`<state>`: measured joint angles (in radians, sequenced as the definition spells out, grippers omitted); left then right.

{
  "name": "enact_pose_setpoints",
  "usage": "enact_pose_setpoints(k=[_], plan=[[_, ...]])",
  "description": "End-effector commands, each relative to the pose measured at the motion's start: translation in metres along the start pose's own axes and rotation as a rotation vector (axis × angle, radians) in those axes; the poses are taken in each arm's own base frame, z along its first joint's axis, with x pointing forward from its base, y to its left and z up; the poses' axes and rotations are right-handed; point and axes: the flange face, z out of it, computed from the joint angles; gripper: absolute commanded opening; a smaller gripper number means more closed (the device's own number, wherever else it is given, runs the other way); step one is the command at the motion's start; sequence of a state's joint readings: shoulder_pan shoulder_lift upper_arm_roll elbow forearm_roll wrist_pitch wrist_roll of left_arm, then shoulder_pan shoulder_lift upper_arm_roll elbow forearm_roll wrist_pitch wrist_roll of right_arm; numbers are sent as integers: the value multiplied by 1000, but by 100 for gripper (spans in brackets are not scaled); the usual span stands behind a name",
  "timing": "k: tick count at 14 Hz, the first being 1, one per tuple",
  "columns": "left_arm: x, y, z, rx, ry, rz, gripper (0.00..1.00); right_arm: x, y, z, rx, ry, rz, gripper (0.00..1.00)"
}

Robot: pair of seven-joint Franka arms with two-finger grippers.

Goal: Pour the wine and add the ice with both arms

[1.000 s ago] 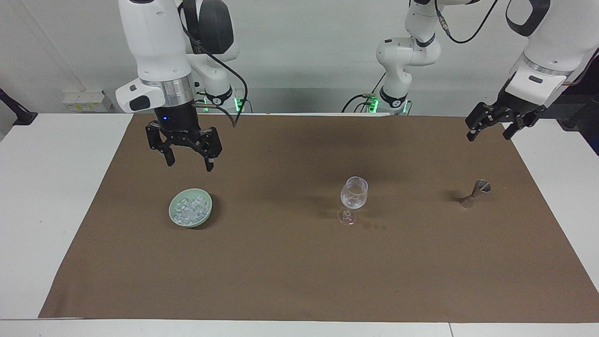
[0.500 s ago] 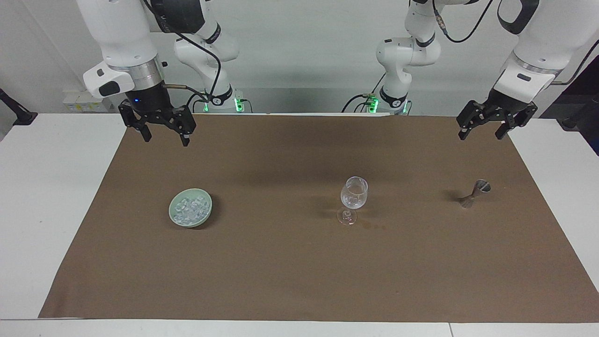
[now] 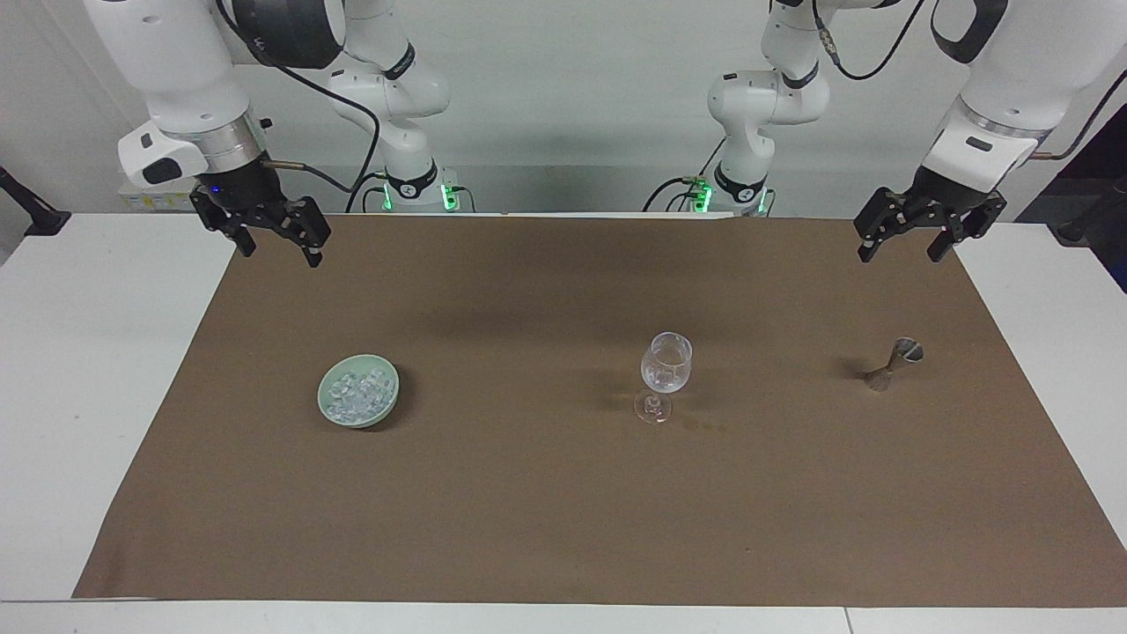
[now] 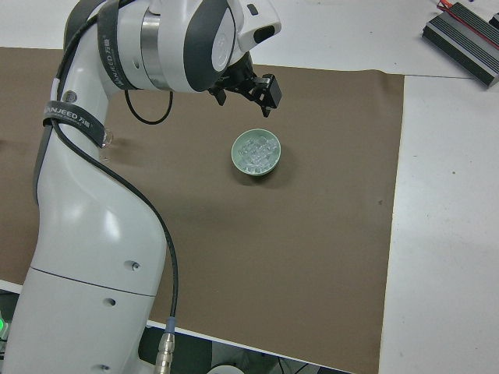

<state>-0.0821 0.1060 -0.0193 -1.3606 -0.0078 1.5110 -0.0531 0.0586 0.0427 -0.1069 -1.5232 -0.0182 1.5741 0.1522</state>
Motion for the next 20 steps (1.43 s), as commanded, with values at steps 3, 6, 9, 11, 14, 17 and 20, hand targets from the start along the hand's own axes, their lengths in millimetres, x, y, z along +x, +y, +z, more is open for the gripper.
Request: enact_pose_setpoints(k=[3, 6, 9, 11, 14, 17, 20], plan=[[-14, -10, -4, 21, -3, -14, 100, -20, 11, 1, 19, 6, -24, 100], [-10, -10, -3, 24, 1, -14, 100, -37, 13, 6, 41, 29, -62, 100], [-11, -10, -5, 26, 4, -12, 100, -53, 13, 9, 46, 32, -67, 100], [-11, -14, -7, 26, 9, -19, 100, -54, 10, 0, 47, 28, -71, 100], [-11, -16, -7, 27, 14, -19, 100, -52, 8, -11, 46, 4, -70, 100], [-12, -10, -8, 28, 12, -8, 100, -53, 8, -10, 45, 4, -63, 100], [-11, -7, -7, 40, 16, -2, 100, -52, 7, -9, 46, 7, -69, 100]])
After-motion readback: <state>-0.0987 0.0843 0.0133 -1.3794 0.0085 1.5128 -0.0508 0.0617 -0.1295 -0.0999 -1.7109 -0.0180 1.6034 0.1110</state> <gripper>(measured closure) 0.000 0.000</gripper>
